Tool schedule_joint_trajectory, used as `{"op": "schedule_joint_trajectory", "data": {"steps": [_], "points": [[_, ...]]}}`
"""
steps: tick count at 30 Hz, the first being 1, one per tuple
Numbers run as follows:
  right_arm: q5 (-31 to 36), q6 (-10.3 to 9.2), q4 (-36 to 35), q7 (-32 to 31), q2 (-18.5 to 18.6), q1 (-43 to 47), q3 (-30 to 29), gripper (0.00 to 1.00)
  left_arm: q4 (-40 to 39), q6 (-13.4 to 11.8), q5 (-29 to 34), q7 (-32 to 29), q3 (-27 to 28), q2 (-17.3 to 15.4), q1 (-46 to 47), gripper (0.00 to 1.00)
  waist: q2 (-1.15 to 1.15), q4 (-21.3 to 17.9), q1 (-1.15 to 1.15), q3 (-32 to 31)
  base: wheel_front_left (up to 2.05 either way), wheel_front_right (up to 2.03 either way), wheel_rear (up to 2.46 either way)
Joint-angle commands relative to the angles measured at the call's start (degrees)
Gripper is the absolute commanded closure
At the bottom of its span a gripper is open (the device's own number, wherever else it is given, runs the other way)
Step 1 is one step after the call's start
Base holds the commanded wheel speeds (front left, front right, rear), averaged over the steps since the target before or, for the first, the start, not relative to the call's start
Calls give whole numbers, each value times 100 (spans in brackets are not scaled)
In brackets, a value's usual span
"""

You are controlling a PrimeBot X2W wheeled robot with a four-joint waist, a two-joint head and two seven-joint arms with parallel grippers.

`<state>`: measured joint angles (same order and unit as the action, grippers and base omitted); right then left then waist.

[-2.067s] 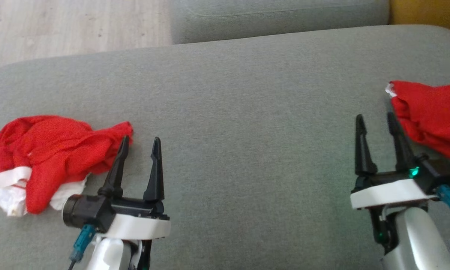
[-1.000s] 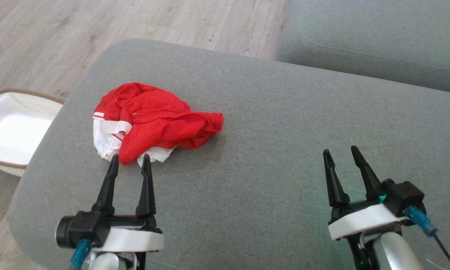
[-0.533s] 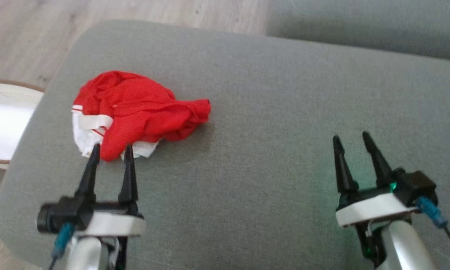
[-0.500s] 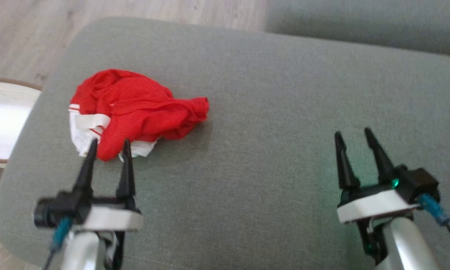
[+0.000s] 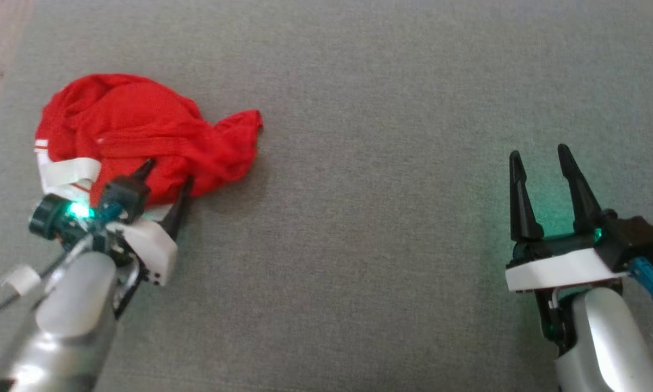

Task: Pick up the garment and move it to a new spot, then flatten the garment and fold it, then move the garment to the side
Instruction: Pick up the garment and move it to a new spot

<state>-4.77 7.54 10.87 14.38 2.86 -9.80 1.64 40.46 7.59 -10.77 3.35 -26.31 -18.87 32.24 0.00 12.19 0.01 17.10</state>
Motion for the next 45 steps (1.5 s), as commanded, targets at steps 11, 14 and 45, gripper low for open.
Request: {"op": "schedule_joint_trajectory", "data": {"steps": [11, 14, 45], "points": [[31, -5, -305, 62, 2, -296, 91, 0, 567, -11, -1320, 127, -1129, -1047, 1066, 100, 0, -338, -1, 323, 0, 0, 0], [-35, -5, -292, 62, 2, -304, 88, 0, 599, -11, -1319, 679, -1119, -1127, 1226, 100, 0, -411, -1, 219, 0, 0, 0], [-958, -5, -408, 62, 2, -331, 399, 0, -3835, -518, -608, 13, -1313, -1413, 926, 100, 0, -1885, -1, -593, 0, 0, 0]]}}
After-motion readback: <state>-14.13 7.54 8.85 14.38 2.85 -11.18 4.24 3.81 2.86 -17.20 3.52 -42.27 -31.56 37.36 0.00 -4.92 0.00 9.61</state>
